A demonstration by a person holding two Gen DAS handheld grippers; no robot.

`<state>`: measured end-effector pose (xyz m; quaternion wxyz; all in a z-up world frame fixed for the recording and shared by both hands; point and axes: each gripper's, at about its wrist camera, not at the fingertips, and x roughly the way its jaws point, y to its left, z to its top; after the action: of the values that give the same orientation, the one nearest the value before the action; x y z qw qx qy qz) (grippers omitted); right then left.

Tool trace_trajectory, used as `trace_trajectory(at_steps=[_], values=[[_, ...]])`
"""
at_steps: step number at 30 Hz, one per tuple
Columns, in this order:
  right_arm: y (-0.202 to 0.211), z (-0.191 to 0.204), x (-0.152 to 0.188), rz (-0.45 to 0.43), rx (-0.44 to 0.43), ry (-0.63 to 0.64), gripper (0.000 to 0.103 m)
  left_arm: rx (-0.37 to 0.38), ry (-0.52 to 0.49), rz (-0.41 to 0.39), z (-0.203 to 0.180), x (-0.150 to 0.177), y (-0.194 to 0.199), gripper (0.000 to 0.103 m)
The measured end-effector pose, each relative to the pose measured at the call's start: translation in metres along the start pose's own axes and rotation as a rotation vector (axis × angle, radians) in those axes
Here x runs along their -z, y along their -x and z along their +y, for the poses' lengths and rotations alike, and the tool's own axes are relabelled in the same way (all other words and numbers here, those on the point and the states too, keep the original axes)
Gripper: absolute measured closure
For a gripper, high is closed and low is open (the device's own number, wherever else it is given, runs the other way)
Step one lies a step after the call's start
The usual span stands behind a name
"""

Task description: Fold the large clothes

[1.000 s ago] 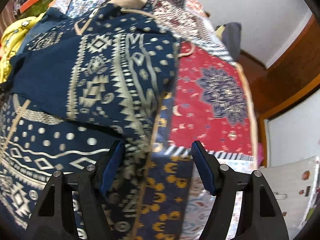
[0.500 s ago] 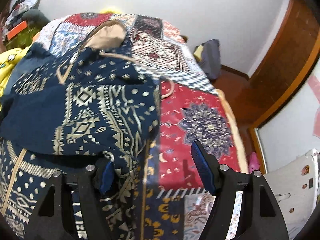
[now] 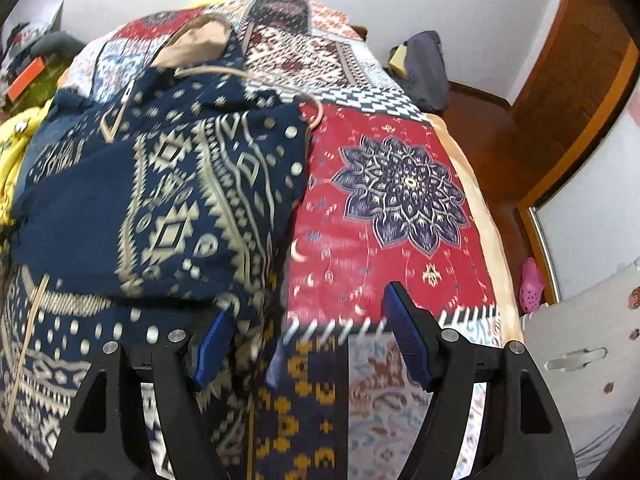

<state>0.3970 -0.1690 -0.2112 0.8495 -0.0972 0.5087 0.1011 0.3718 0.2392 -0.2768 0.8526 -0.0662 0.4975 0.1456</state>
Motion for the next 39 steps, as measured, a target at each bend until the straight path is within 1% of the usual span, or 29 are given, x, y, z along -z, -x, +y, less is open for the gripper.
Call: trace_trajectory(at_steps=[2,5,7,9,14,17,20,21,24,26,29,33,36,39], values=[[0.009,0.0,0.002,-0.002,-0.012,0.027,0.035,0.005,-0.021,-0.003,0.0,-0.001,0.007,0.041],[0.026,-0.002,0.002,-0.026,-0.037,0.042,0.033,0.037,-0.047,-0.023,-0.006,-0.006,0.024,0.041],[0.037,-0.002,-0.004,-0.052,-0.056,0.043,0.033,0.056,-0.067,-0.053,-0.012,-0.015,0.038,0.041],[0.047,-0.001,-0.013,-0.084,-0.08,0.03,0.033,0.06,-0.096,-0.092,-0.022,-0.026,0.054,0.04],[0.066,0.01,-0.049,-0.169,-0.154,0.006,0.033,0.11,-0.152,-0.207,-0.049,-0.064,0.093,0.04],[0.072,0.023,-0.074,-0.206,-0.173,0.017,0.033,0.148,-0.177,-0.273,-0.066,-0.091,0.111,0.04],[0.071,0.034,-0.101,-0.238,-0.185,0.039,0.033,0.186,-0.193,-0.301,-0.082,-0.115,0.117,0.039],[0.069,0.038,-0.109,-0.243,-0.184,0.042,0.033,0.2,-0.197,-0.308,-0.089,-0.125,0.116,0.037],[0.054,0.046,-0.132,-0.23,-0.185,0.04,0.033,0.231,-0.205,-0.306,-0.103,-0.146,0.105,0.032],[0.043,0.049,-0.142,-0.219,-0.209,0.023,0.033,0.239,-0.203,-0.286,-0.114,-0.157,0.092,0.032],[0.02,0.054,-0.156,-0.185,-0.231,0.007,0.033,0.255,-0.201,-0.24,-0.129,-0.173,0.061,0.032],[-0.016,0.061,-0.177,-0.118,-0.234,-0.012,0.033,0.303,-0.143,-0.157,-0.142,-0.191,0.013,0.032],[-0.046,0.064,-0.191,-0.058,-0.245,-0.043,0.033,0.33,-0.088,-0.132,-0.144,-0.199,-0.013,0.032],[-0.074,0.069,-0.203,-0.006,-0.283,-0.074,0.033,0.36,-0.06,-0.091,-0.151,-0.206,-0.039,0.032]])
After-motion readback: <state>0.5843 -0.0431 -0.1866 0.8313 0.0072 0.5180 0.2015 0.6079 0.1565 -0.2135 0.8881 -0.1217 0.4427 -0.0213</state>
